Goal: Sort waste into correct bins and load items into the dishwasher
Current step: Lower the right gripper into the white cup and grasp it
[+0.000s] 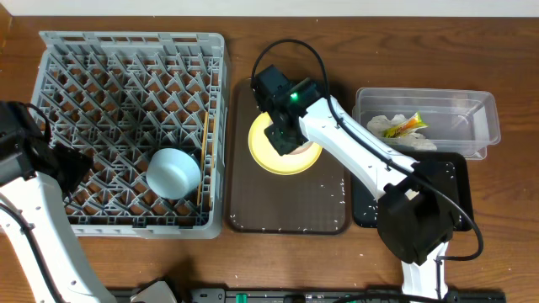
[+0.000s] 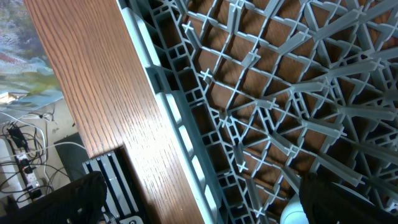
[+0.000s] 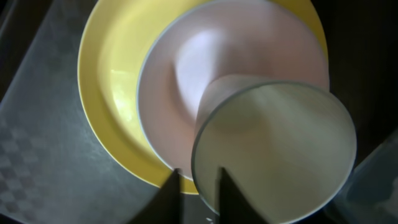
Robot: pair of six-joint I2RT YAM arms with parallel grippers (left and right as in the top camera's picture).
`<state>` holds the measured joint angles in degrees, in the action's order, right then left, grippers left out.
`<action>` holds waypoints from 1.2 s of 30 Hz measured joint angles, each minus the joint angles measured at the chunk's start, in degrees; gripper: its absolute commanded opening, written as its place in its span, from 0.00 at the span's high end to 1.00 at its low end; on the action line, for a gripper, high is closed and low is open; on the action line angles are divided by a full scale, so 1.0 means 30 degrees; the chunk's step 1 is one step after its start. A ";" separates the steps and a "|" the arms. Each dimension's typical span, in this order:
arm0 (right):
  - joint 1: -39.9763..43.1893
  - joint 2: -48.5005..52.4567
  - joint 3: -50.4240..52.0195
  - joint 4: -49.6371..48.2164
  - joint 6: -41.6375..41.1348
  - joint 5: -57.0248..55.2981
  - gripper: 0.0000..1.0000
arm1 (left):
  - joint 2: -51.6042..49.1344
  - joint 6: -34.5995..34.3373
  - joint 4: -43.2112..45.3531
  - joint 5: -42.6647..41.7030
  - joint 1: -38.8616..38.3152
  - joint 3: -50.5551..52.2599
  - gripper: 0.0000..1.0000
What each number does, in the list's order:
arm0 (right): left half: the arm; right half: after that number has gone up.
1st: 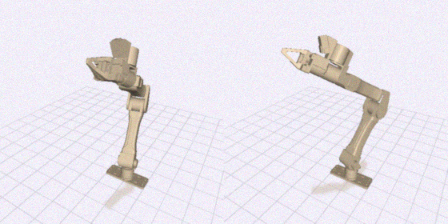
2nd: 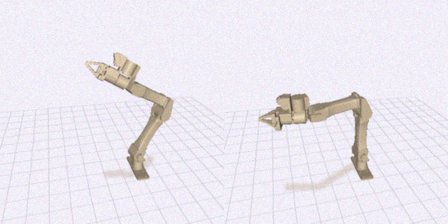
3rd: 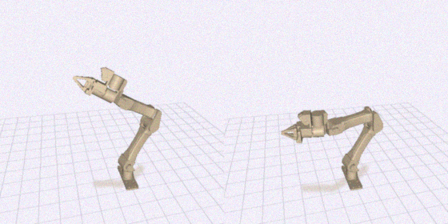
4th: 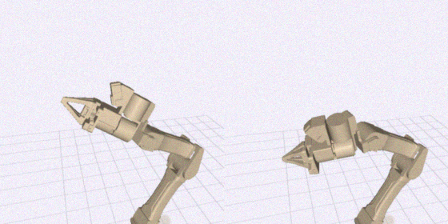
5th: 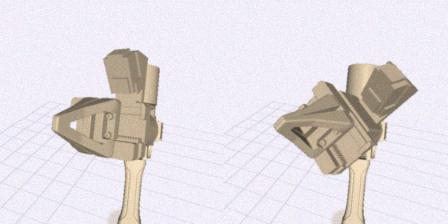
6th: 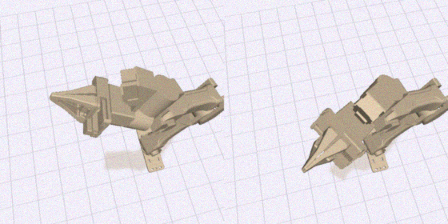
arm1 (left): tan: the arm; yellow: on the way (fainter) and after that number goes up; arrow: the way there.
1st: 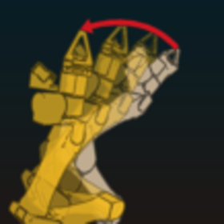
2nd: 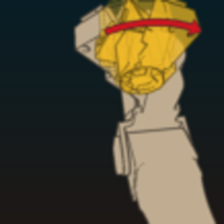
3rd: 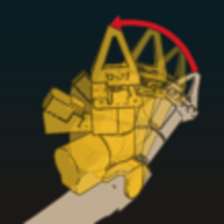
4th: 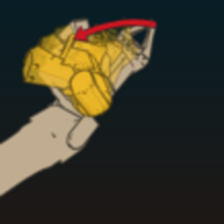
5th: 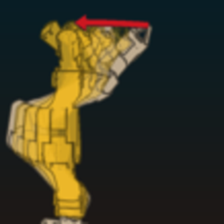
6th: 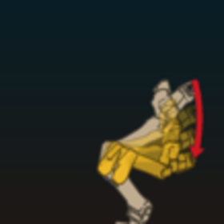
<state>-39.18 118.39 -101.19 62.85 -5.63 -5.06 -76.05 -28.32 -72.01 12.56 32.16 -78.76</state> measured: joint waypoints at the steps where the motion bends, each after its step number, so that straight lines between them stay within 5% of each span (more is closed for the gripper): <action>1: 0.0000 0.0000 0.0000 -0.0117 0.0022 0.0015 0.92 | 0.0000 0.0000 0.0000 0.0000 0.0000 0.0000 0.00; 22: 0.0000 0.0000 0.0168 -0.0408 0.0036 -0.0044 0.87 | 0.0000 0.0000 0.0000 0.0000 0.0000 0.0000 0.00; 29: 0.0000 0.0000 0.1290 -0.1202 0.0029 -0.0058 0.98 | 0.0000 0.0000 0.0000 0.0000 0.0000 0.0000 0.00; 36: 0.0000 0.0000 0.1282 -0.1195 0.0058 -0.0131 0.99 | 0.0000 0.0000 0.0000 0.0000 0.0000 0.0000 0.00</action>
<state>-39.18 118.39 -97.34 59.27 -5.45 -5.45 -76.05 -28.32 -72.01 12.56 32.16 -78.76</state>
